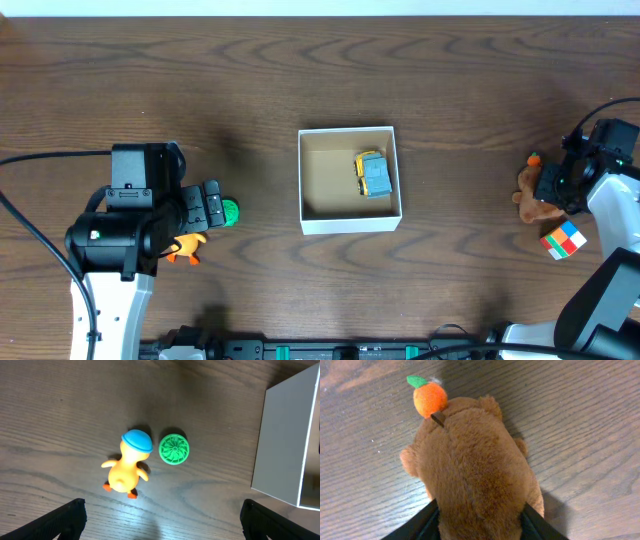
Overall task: Pack container
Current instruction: 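Move right gripper to the brown teddy bear and grasp it, then carry the teddy bear into the box and release it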
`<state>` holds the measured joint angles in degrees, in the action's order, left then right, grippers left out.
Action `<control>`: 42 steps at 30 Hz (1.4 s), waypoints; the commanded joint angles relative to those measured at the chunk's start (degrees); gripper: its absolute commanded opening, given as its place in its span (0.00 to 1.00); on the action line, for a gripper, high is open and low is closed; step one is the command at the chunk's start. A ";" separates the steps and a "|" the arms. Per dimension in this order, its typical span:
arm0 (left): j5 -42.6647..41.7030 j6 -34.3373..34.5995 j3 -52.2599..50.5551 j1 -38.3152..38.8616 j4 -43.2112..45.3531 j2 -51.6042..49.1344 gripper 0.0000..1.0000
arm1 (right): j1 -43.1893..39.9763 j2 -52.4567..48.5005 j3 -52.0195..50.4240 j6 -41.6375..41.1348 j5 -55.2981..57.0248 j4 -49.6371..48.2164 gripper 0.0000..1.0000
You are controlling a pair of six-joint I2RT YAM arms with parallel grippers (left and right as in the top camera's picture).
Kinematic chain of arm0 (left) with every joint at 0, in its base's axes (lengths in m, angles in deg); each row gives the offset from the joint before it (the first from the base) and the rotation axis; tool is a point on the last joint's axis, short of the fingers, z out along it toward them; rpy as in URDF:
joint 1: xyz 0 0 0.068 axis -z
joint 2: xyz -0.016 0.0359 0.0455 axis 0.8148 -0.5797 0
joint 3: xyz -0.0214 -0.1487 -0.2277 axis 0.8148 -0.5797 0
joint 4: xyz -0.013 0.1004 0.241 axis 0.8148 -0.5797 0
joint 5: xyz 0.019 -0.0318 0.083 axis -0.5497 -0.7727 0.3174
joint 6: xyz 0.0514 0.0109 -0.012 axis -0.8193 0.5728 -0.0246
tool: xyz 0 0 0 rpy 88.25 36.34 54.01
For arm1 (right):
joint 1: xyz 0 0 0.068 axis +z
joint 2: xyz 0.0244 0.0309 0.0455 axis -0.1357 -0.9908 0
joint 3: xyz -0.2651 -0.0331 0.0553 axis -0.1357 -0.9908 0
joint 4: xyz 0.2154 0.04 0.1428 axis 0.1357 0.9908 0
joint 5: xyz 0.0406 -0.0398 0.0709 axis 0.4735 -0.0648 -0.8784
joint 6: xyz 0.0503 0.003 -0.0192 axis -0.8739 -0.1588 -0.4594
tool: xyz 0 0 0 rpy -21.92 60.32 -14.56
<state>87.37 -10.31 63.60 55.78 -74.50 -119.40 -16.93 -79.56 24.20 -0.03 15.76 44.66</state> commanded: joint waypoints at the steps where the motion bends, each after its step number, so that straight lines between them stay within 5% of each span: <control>1: 0.09 0.28 0.90 -0.28 0.00 -0.13 0.98 | 0.44 -0.35 0.63 -0.20 -0.42 -0.04 0.31; 6: 0.09 0.28 0.90 -0.28 0.00 -0.13 0.98 | 0.44 -0.22 0.87 -0.22 -0.44 -0.26 0.01; 18: 0.09 0.28 0.90 -0.28 0.02 -0.13 0.98 | 13.99 9.90 13.66 -4.07 0.02 9.20 0.01; 27: 0.09 0.31 0.90 -0.28 0.02 -0.13 0.98 | 42.16 14.05 20.96 -26.73 0.35 10.56 0.01; 32: 0.09 0.31 0.90 -0.28 0.02 -0.13 0.98 | 56.96 12.09 20.94 -43.04 10.45 9.49 0.01; 42: 0.09 0.31 0.90 -0.28 -0.02 -0.13 0.98 | 66.82 1.60 20.94 -56.50 12.85 9.22 0.01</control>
<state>87.39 -10.31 63.62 55.78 -74.48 -119.40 49.27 -75.12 44.59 -49.58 26.39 54.01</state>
